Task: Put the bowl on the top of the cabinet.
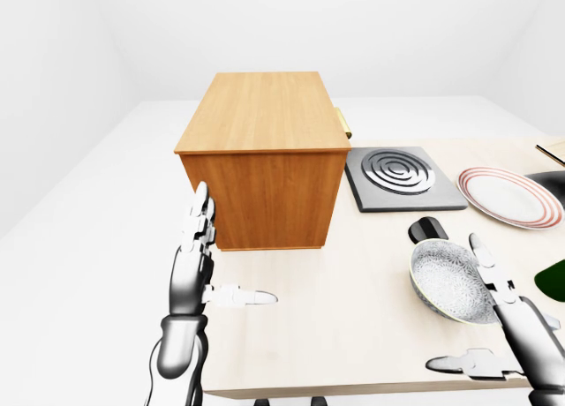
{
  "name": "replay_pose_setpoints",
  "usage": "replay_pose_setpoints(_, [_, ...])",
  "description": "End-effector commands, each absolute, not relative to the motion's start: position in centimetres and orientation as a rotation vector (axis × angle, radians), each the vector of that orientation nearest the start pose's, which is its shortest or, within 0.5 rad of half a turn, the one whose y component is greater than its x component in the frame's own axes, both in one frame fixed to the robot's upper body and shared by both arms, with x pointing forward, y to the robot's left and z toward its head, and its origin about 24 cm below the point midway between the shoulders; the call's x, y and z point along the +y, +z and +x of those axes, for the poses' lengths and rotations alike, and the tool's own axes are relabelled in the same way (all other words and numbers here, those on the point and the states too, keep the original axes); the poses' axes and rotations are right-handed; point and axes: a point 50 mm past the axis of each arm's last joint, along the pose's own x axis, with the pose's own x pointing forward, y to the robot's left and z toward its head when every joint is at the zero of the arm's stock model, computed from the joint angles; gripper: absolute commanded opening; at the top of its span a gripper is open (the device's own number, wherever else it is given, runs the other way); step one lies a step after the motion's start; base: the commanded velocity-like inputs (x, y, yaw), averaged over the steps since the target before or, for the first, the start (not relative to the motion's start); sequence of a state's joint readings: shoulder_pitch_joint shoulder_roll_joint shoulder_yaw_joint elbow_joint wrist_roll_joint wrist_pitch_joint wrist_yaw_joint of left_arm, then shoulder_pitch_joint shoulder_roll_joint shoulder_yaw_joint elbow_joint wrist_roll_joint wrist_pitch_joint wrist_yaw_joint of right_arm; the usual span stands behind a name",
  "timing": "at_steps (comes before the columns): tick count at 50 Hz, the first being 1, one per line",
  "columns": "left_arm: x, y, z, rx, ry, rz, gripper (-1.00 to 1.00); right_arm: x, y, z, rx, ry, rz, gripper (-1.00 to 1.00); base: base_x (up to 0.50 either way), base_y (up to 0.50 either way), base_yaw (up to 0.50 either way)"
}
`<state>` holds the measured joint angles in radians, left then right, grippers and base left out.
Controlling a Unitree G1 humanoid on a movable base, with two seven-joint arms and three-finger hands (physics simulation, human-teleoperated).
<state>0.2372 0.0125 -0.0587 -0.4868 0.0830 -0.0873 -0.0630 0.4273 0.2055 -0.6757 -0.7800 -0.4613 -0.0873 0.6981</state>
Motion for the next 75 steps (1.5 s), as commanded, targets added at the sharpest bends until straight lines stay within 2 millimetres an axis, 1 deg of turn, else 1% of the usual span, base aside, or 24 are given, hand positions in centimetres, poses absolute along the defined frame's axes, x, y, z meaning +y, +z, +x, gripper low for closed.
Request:
replay_pose_setpoints(1, [14.7, 11.0, 20.0, -0.339, -0.049, 0.101, 1.0, -25.8, 9.7, 10.9, 0.187, -0.17, -0.679, 1.0, 0.0, 0.0, 0.0])
replay_pose_setpoints(4, [14.6, 11.2, 19.9, -0.346, -0.05, 0.101, 1.0, -25.9, 8.9, 11.1, 0.23, -0.161, -0.681, 1.0, 0.0, 0.0, 0.0])
replay_pose_setpoints(6, [14.6, 11.1, 19.9, -0.342, -0.05, 0.101, 1.0, -26.0, 7.8, 11.1, 0.294, -0.148, -0.68, 1.0, 0.0, 0.0, 0.0])
replay_pose_setpoints(12, [14.7, 10.9, 20.0, -0.334, -0.052, 0.1, 1.0, -26.3, 6.3, 11.2, 0.386, -0.113, -0.711, 1.0, 0.0, 0.0, 0.0])
replay_pose_setpoints(13, [14.6, 11.0, 19.9, -0.339, -0.053, 0.1, 1.0, -26.6, 5.7, 11.2, 0.423, -0.107, -0.718, 1.0, 0.0, 0.0, 0.0])
replay_pose_setpoints(21, [14.6, 11.0, 19.8, -0.338, -0.055, 0.101, 1.0, -26.9, 4.2, 11.0, 0.525, -0.072, -0.759, 1.0, 0.0, 0.0, 0.0])
replay_pose_setpoints(34, [14.6, 10.9, 19.9, -0.332, -0.056, 0.102, 1.0, -27.4, 4.0, 11.4, 0.542, -0.09, -0.836, 1.0, 0.0, 0.0, 0.0])
replay_pose_setpoints(42, [14.6, 10.9, 19.9, -0.333, -0.057, 0.103, 1.0, -27.8, 4.3, 12.3, 0.528, -0.089, -0.899, 1.0, 0.0, 0.0, 0.0])
replay_pose_setpoints(51, [14.5, 10.7, 20.0, -0.326, -0.057, 0.104, 1.0, -28.2, 4.1, 13.4, 0.529, -0.087, -0.983, 1.0, 0.0, 0.0, 0.0])
replay_pose_setpoints(64, [14.5, 10.7, 20.0, -0.323, -0.057, 0.105, 1.0, -27.7, 3.3, 14.7, 0.528, -0.053, -1.095, 1.0, 0.0, 0.0, 0.0])
replay_pose_setpoints(68, [14.5, 10.8, 20.1, -0.328, -0.056, 0.105, 1.0, -27.6, 2.6, 15.3, 0.532, -0.043, -1.145, 1.0, 0.0, 0.0, 0.0])
replay_pose_setpoints(75, [14.5, 10.8, 20.1, -0.328, -0.056, 0.105, 1.0, -27.5, 2.5, 15.4, 0.525, -0.036, -1.166, 1.0, 0.0, 0.0, 0.0])
